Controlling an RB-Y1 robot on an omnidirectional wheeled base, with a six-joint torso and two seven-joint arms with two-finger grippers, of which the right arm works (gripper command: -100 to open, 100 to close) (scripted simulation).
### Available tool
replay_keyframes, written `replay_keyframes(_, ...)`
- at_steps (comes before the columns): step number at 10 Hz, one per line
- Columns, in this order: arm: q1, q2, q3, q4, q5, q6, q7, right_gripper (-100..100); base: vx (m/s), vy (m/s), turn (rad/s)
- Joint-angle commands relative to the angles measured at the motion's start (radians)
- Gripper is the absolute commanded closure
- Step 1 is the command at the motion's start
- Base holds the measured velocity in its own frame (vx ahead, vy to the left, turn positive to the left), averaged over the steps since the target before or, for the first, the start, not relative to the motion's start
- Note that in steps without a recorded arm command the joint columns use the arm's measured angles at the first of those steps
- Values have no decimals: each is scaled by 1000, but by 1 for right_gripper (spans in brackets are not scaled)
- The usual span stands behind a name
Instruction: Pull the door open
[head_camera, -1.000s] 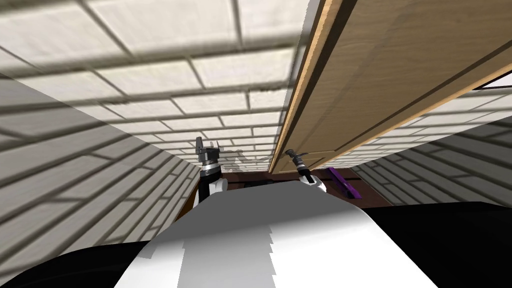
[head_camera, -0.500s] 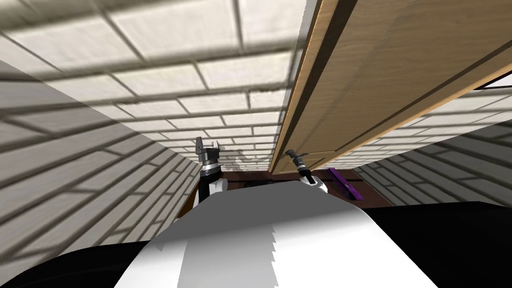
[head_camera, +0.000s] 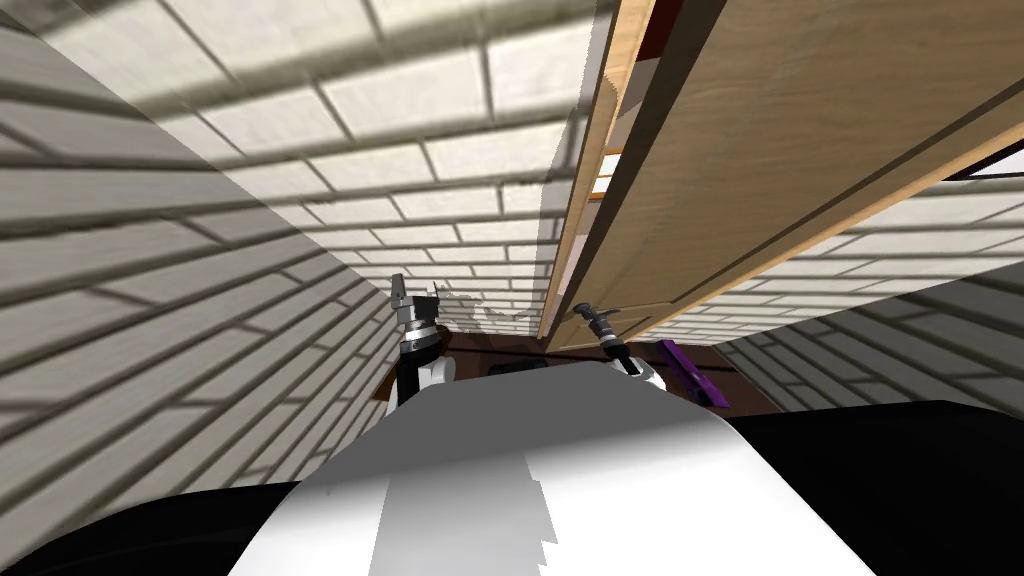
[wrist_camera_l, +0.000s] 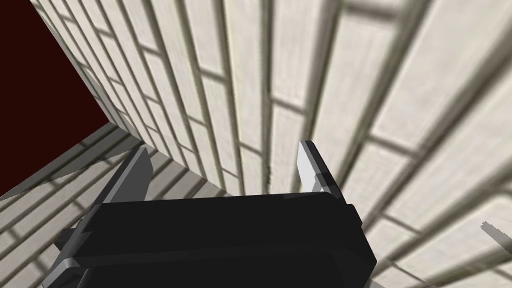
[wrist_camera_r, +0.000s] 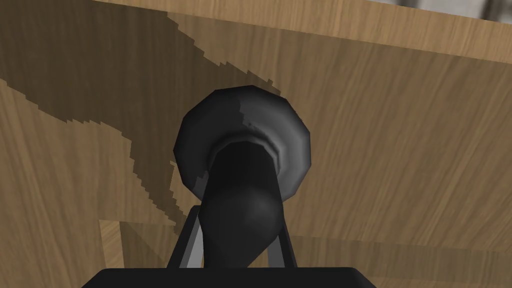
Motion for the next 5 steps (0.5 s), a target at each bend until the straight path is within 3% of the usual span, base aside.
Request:
replay_keyframes(1, 13, -22, 6, 9, 6, -37, -22, 100, -190, -89, 192)
replay_keyframes(4, 37, -52, 19, 23, 16, -88, -56, 100, -184, -78, 156)
replay_keyframes(5, 25, -41, 20, 35, 16, -82, -48, 100, -78, -28, 41)
